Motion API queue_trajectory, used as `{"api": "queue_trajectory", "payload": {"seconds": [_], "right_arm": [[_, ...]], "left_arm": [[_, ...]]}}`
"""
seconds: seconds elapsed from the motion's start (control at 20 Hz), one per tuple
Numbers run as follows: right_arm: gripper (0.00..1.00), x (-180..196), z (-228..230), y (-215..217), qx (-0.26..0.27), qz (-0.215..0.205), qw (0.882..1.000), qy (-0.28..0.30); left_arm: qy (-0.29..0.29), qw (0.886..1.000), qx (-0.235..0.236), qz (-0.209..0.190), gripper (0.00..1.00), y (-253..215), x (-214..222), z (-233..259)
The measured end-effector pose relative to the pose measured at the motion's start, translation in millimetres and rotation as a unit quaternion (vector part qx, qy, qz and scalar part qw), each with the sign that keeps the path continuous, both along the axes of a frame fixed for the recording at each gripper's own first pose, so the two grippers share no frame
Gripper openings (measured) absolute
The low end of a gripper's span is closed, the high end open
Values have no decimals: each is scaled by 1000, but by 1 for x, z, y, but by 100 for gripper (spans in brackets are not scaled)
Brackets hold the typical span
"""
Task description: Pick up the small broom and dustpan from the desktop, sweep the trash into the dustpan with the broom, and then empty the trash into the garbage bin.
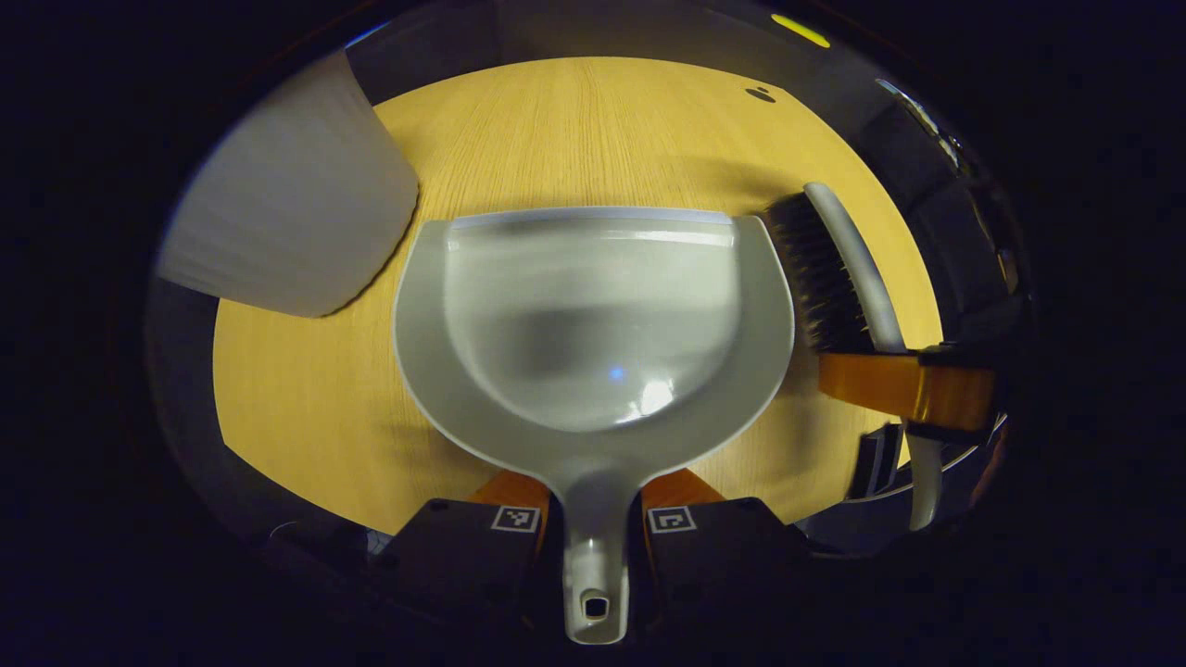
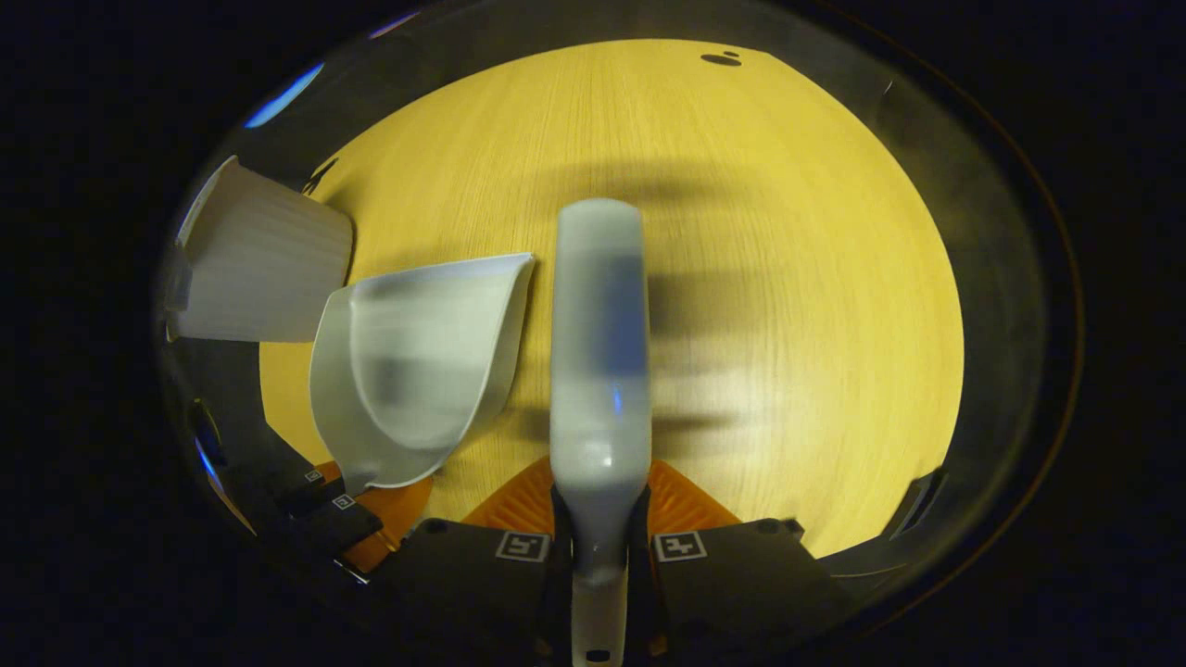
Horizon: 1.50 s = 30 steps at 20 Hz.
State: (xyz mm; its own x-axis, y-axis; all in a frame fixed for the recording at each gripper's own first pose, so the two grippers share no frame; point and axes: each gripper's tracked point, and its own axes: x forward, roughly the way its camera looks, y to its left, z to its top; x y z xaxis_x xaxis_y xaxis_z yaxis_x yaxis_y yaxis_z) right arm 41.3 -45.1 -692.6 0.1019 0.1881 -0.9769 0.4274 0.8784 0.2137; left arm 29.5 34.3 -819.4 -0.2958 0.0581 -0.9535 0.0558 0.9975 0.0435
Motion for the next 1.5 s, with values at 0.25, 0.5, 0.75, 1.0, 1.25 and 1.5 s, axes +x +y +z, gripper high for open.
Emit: {"api": "queue_trajectory", "payload": {"seconds": [0.25, 0.5, 0.75, 1.0, 1.25, 1.5], "right_arm": [[20, -7, -16, 5, -27, 15, 999, 25], [33, -7, -19, 11, -22, 14, 999, 37], [77, -11, -16, 17, -19, 15, 999, 47], [99, -13, 2, 21, -26, 5, 999, 21], [99, -14, 50, 19, -34, -6, 998, -47], [99, -19, 114, 7, -82, -18, 986, -141]], "left_arm": [[10, 1000, -3, -9, 28, -3, 5, 0], [47, 997, -54, 18, 39, -20, -4, -1], [36, 998, -47, -26, 87, -20, 1, 9], [6, 997, -54, -64, 86, -23, 3, 36], [-54, 991, -64, -109, 84, -23, 3, 76], [-135, 969, -56, -202, 86, -16, 11, 123]]}}
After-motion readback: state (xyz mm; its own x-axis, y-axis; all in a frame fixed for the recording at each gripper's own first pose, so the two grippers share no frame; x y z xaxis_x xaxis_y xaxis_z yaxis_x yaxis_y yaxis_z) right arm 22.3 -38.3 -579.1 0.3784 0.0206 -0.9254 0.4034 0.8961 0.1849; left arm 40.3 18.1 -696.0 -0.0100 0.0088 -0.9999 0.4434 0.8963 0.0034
